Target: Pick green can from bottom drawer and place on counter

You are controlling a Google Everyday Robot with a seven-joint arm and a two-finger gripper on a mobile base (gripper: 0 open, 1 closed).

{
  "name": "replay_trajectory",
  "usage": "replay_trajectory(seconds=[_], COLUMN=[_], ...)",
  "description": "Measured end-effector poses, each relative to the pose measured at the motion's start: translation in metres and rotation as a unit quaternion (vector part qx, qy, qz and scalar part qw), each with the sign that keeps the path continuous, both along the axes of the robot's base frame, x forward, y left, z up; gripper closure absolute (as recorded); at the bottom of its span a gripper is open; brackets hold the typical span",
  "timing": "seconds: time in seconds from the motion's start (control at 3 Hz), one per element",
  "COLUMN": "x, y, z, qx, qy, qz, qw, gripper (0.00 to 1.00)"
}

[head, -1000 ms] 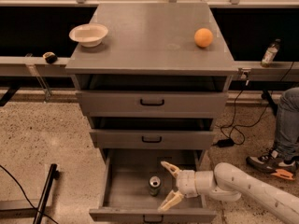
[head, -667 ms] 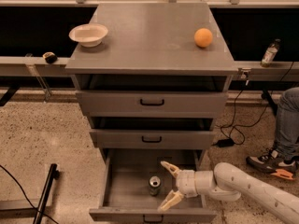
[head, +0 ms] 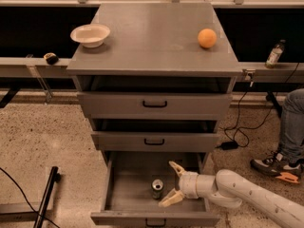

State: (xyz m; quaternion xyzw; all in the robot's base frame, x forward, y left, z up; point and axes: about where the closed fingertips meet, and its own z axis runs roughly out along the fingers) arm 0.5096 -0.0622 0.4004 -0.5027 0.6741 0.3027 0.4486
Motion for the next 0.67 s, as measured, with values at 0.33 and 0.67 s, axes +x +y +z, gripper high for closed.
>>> replay_trajectory(seconds=[0.33, 0.67], x=[0.025, 0.049], y=[-0.026, -0.03], z=[-0.058, -0.1], qx=[0.005, 0.012], qy=[0.025, 0.045], qz=[-0.057, -0.066], qw=[0.998, 0.9967], gripper=[0.0, 0.0])
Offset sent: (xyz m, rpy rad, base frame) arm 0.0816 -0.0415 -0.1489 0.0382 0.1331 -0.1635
